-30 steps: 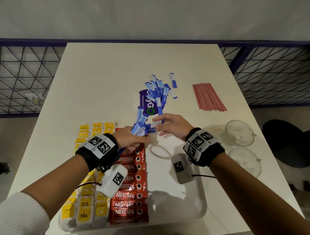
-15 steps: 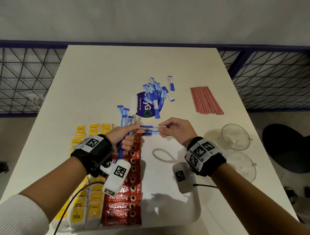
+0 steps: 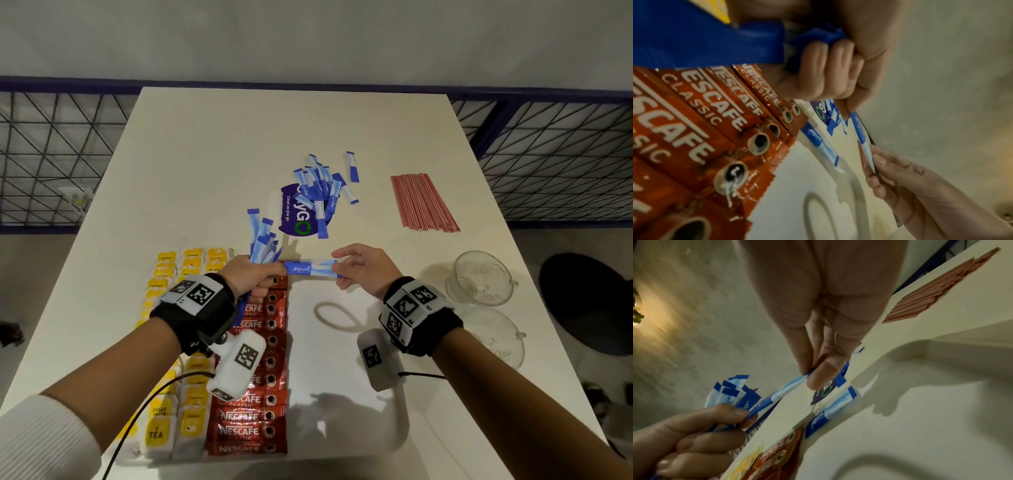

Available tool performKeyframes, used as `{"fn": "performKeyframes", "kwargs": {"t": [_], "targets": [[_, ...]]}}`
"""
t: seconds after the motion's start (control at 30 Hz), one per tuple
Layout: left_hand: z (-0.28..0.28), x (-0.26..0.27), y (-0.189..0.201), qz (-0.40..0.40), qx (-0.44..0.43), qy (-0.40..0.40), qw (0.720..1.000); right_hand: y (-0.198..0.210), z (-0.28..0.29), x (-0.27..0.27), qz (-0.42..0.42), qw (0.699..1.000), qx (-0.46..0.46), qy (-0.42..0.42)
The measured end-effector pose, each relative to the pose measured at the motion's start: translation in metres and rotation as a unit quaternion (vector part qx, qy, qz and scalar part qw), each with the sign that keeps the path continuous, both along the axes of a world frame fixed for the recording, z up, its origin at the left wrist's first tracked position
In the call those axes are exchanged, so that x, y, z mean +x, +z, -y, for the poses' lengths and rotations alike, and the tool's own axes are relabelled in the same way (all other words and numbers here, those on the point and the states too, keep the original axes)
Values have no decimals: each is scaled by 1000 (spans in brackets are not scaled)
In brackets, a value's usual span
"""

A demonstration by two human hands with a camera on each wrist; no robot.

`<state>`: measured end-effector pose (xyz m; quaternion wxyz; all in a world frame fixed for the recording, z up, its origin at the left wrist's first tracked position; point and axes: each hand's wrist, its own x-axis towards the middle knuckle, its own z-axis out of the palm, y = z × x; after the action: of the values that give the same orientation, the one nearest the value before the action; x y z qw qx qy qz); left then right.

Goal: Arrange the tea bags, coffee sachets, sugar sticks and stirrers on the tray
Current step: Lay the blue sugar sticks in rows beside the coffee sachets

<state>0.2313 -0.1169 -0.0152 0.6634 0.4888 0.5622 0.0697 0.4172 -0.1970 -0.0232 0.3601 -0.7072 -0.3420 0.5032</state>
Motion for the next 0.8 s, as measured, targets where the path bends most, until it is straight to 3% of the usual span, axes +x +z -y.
{"fn": "performKeyframes", "kwargs": {"t": [0.13,0.33,0.5,0.8], "targets": [[4,0,-2,-91,49,-59,993,-9,1,4,-9,998,-57,-29],[3,4,1,-214,173,-160,948,-18,1,3,-20,995,-79,-54],[-2,14,5,-232,202,-187,933,-26,-6,0,59,988,-124,-67],[-3,20,-2,-232,196,-197,932,-29,-13,-5,89,983,-143,-73]]}}
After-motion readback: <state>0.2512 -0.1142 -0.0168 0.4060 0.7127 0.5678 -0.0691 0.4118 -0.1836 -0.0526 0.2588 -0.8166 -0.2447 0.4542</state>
